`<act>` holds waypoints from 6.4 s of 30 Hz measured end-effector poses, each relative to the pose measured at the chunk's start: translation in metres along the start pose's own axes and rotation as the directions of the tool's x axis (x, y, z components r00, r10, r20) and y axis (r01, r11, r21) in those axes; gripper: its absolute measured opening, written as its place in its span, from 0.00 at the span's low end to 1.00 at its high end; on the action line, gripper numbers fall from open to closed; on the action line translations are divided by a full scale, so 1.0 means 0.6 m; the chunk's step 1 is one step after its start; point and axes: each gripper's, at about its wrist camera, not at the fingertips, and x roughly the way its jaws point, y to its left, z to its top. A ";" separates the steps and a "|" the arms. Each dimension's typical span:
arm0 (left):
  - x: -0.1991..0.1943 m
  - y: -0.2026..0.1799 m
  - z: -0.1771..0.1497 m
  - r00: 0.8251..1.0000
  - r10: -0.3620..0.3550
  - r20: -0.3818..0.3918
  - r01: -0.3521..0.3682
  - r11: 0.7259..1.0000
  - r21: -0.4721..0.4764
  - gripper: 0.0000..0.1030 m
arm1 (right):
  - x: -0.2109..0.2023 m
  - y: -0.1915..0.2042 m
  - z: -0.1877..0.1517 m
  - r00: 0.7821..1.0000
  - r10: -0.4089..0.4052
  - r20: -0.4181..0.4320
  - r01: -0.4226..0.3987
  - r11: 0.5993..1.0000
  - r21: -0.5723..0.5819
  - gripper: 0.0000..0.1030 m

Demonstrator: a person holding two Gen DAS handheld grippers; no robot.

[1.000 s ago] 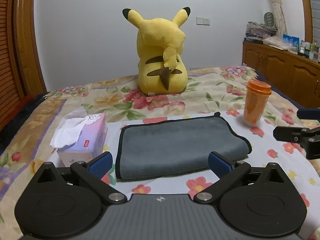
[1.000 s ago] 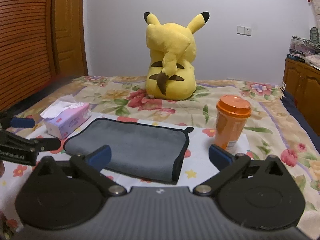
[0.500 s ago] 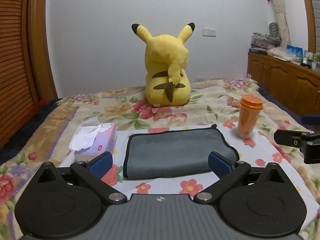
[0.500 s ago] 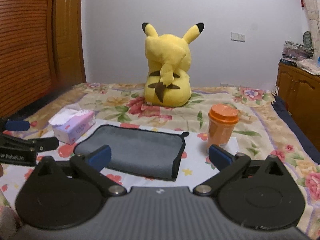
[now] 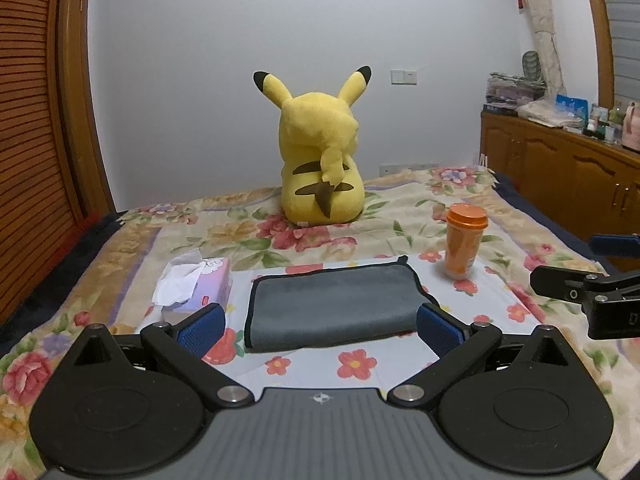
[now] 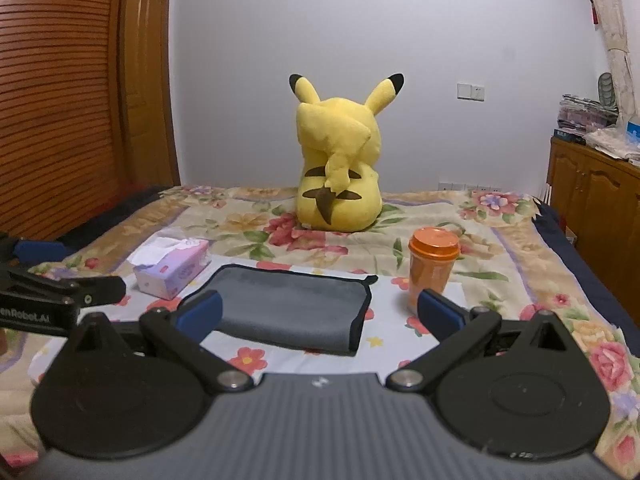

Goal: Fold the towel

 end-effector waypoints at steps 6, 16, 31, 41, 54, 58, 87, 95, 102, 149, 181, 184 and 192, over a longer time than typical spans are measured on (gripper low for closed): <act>-0.030 -0.010 -0.013 1.000 -0.003 -0.001 0.003 1.000 0.006 1.00 | -0.028 0.002 -0.008 1.000 -0.004 0.013 0.004 1.000 0.004 1.00; -0.052 -0.011 -0.048 1.000 -0.007 -0.024 0.007 1.000 -0.008 1.00 | -0.051 0.011 -0.034 1.000 -0.001 0.006 0.001 1.000 0.010 1.00; -0.033 0.000 -0.105 0.996 -0.005 -0.085 0.001 0.999 -0.043 1.00 | -0.043 0.020 -0.075 0.999 0.006 -0.039 -0.005 1.000 0.025 1.00; -0.006 -0.009 -0.146 0.992 -0.011 -0.126 0.006 0.999 -0.042 1.00 | -0.019 0.029 -0.109 0.997 0.008 -0.083 -0.006 1.000 0.025 1.00; 0.015 -0.003 -0.173 0.991 -0.014 -0.130 0.006 0.998 -0.062 1.00 | 0.010 0.028 -0.130 0.993 -0.035 -0.113 0.037 0.999 0.012 1.00; 0.015 -0.002 -0.175 0.992 -0.014 -0.124 0.007 0.998 -0.060 1.00 | 0.007 0.029 -0.131 0.993 -0.040 -0.110 0.040 0.999 0.004 1.00; -0.023 -0.001 -0.160 0.998 0.015 0.053 -0.013 0.998 -0.054 1.00 | -0.018 0.012 -0.125 0.998 -0.069 -0.010 0.069 0.996 0.051 1.00; -0.027 -0.001 -0.159 0.997 0.024 0.075 -0.020 0.999 -0.045 1.00 | -0.025 0.005 -0.124 0.997 -0.077 0.016 0.076 0.995 0.065 1.00; -0.032 -0.001 -0.157 0.995 0.031 0.099 -0.026 0.999 -0.043 1.00 | -0.033 0.003 -0.123 0.995 -0.090 0.049 0.087 0.994 0.071 1.00; -0.035 0.005 -0.153 0.991 0.049 0.124 -0.043 0.998 -0.048 1.00 | -0.050 -0.003 -0.121 0.989 -0.102 0.109 0.094 0.993 0.072 1.00; -0.036 0.005 -0.153 0.991 0.048 0.125 -0.043 0.998 -0.049 1.00 | -0.050 -0.004 -0.121 0.989 -0.102 0.110 0.094 0.993 0.073 1.00; -0.035 0.005 -0.153 0.991 0.049 0.125 -0.043 0.998 -0.048 1.00 | -0.050 -0.004 -0.121 0.989 -0.102 0.111 0.094 0.993 0.073 1.00; -0.036 0.005 -0.154 0.991 0.049 0.124 -0.043 0.998 -0.048 1.00 | -0.050 -0.004 -0.121 0.989 -0.102 0.111 0.094 0.993 0.073 1.00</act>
